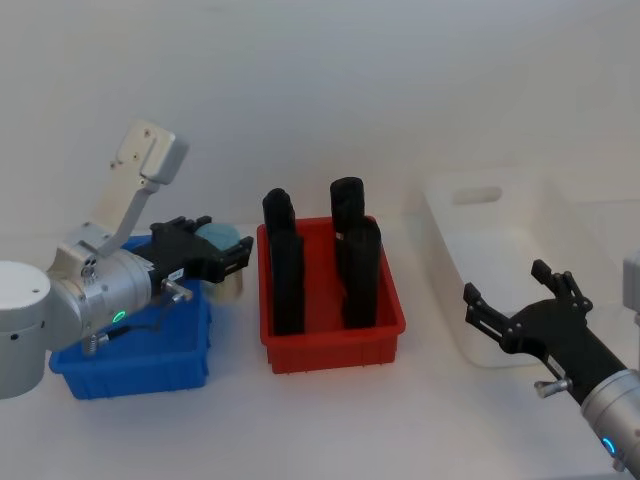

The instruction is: Pick the cotton swabs from the blue box and place them into the white box.

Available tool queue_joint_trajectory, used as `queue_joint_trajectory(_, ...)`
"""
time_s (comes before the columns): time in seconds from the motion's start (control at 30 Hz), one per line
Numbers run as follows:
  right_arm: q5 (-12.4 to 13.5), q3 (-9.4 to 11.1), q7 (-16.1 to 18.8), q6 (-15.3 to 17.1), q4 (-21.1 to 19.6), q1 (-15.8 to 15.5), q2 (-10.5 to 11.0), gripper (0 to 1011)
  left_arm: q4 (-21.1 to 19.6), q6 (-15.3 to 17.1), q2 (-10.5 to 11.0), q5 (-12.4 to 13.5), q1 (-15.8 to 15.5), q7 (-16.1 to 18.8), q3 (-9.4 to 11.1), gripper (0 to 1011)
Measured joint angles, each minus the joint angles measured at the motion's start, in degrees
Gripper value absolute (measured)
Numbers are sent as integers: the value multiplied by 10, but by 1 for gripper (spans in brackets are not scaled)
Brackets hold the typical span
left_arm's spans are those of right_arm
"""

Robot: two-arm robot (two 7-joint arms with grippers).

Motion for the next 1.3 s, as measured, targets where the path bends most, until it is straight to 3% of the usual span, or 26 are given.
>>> queue_joint_trajectory(0.2, 0, 0, 0, 0, 0, 0, 0, 1002, 1, 8, -6, 3, -16, -49, 7, 670)
queue_joint_trajectory(0.5, 0, 0, 0, 0, 0, 0, 0, 1001, 5, 17, -14, 5, -32, -94, 15, 670)
queue_joint_trajectory(0.9, 0, 0, 6, 1, 0, 0, 0, 1001, 7, 22, -18, 6, -41, -119, 19, 670)
queue_joint_trajectory(1.3, -9, -9, 63, 10, -2, 8, -2, 1002, 8, 23, -20, 6, -45, -129, 21, 671)
